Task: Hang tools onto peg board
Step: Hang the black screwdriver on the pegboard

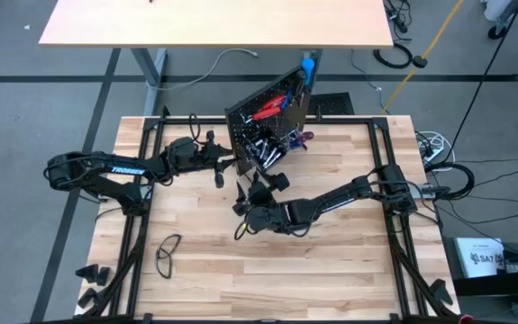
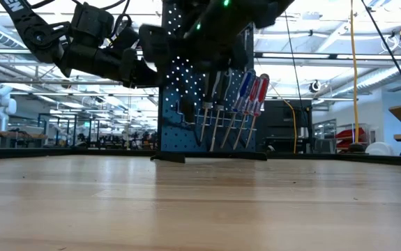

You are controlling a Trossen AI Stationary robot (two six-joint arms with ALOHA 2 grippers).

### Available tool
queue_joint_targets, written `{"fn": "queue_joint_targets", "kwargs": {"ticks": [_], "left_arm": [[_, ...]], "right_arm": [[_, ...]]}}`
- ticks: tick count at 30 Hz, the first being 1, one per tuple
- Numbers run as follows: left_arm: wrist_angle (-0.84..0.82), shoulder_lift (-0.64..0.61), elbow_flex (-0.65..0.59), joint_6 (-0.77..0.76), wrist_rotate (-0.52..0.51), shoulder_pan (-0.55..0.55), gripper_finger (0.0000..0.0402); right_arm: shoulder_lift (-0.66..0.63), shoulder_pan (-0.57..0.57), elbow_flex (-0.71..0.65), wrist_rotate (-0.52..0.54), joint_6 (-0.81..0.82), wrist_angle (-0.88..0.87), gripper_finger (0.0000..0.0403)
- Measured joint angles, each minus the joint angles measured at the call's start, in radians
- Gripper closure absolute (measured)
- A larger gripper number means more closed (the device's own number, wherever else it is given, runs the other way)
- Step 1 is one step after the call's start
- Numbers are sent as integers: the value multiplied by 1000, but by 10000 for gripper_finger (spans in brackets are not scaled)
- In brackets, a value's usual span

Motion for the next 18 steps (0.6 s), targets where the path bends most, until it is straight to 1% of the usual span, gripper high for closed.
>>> {"fn": "queue_joint_targets", "kwargs": {"ticks": [4,5,7,10,12,15,16,18], "left_arm": [[0,0,0,-3,0,0,318],[0,0,0,-4,0,0,318],[0,0,0,-5,0,0,318],[0,0,0,-7,-1,0,318],[0,0,0,-7,-1,0,318],[0,0,0,-7,0,0,318],[0,0,0,-7,-1,0,318],[0,0,0,-7,-1,0,318]], "right_arm": [[-31,67,0,3,0,-45,54],[-40,87,0,-7,1,-61,54],[-64,126,0,-63,24,-125,54],[-110,175,0,-198,157,-308,53],[-133,205,0,-263,276,-472,53],[-140,258,0,-279,440,-690,53],[-135,273,-4,-274,473,-734,53],[-119,295,-18,-258,491,-773,53]]}}
